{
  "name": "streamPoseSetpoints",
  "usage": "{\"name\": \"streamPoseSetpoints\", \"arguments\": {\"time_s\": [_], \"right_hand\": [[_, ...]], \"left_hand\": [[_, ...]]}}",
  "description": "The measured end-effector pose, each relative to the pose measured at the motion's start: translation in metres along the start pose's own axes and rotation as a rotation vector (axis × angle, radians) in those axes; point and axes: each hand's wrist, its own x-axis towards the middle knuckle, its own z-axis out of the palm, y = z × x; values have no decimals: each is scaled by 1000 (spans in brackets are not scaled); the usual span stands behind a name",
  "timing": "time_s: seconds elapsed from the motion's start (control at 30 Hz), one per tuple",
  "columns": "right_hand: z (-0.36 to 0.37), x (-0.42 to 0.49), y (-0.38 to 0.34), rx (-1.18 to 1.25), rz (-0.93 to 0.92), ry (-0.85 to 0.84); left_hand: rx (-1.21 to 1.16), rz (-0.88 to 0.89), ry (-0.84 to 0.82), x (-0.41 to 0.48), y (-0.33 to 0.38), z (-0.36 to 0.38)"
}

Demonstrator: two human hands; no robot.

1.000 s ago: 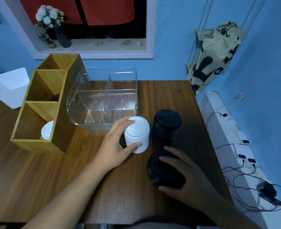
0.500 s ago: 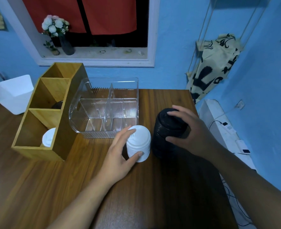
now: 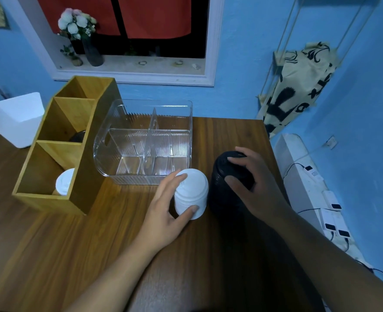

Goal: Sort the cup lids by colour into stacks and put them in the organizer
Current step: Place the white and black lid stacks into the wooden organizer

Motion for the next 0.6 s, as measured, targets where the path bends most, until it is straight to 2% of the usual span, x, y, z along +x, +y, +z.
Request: {"name": "streamPoseSetpoints", "arguments": {"time_s": [0.27, 0.6], "right_hand": [[14, -10, 3, -109, -71, 17], [4, -10, -5, 120, 67, 58]], "left_hand": [[15, 6, 55, -3, 0, 11], [76, -39, 32, -7, 7, 8]]}}
